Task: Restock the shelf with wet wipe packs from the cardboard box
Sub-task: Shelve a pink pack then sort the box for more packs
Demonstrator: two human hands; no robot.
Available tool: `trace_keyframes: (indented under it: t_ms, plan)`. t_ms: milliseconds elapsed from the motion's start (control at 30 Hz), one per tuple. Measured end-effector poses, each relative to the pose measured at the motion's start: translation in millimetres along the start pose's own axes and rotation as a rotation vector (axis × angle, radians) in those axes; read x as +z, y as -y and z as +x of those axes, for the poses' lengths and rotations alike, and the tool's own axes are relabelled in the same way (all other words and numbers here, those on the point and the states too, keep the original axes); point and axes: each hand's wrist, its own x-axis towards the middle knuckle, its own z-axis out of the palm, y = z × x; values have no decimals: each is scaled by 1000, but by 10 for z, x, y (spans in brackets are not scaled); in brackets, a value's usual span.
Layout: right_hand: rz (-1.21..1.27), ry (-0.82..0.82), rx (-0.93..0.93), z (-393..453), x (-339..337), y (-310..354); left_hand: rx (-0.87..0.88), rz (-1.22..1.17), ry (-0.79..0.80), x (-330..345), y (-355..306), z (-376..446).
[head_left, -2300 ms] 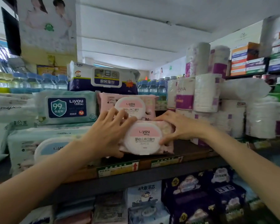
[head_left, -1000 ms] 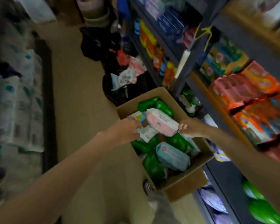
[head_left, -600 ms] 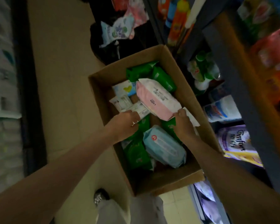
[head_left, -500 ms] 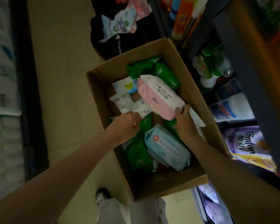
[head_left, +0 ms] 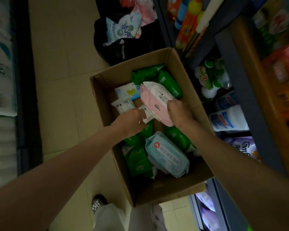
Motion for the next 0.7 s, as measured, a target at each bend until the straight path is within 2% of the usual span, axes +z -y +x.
trace_keyframes:
  t_ms: [133, 333, 433, 567, 700]
  plan:
    - [-264, 207, -41, -268, 157, -147, -39, -21, -19, 19, 91, 19]
    - [-405, 78, -245, -192, 501, -320, -43, -52, 14, 323, 186, 72]
    - [-604, 50, -382, -84, 520, -326, -25, -60, 21, 427, 299, 70]
    - [-676, 176, -498, -11, 473, -270, -89, -103, -7, 445, 371, 101]
    - [-672, 396, -559, 46, 0, 66, -110, -65, -21, 326, 331, 121]
